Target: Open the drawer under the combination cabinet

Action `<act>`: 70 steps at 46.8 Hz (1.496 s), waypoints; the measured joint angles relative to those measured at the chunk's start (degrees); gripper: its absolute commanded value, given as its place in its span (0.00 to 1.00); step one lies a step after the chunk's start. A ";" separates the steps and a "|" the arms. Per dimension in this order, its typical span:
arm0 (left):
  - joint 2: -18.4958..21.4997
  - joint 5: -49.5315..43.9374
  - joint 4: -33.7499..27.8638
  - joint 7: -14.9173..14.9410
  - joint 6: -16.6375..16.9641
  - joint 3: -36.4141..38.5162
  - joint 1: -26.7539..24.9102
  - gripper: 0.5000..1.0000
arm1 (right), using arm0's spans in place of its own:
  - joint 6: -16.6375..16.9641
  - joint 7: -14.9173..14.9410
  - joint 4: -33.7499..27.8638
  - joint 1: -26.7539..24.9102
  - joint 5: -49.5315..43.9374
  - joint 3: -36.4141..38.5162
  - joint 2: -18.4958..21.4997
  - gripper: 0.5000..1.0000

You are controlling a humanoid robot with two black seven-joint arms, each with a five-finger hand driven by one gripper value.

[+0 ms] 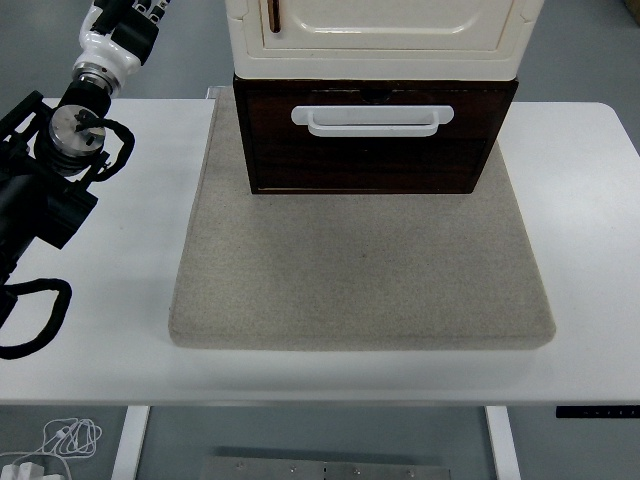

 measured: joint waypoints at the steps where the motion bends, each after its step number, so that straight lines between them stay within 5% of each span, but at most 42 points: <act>1: 0.00 0.00 0.00 0.00 0.00 0.00 0.00 1.00 | 0.00 0.00 0.00 0.00 0.00 -0.01 0.00 0.86; 34: 1.56 0.85 0.02 0.18 -3.19 0.03 -0.37 1.00 | 0.00 0.01 0.00 0.00 0.00 -0.01 0.00 0.86; 55: 11.78 4.57 -0.75 0.27 -3.94 0.18 -9.82 1.00 | 0.00 0.00 0.00 0.01 0.00 0.03 0.00 0.86; 70: 17.92 10.09 -12.89 0.59 -3.35 0.17 -14.30 1.00 | 0.00 0.01 0.00 0.00 0.00 0.03 0.00 0.86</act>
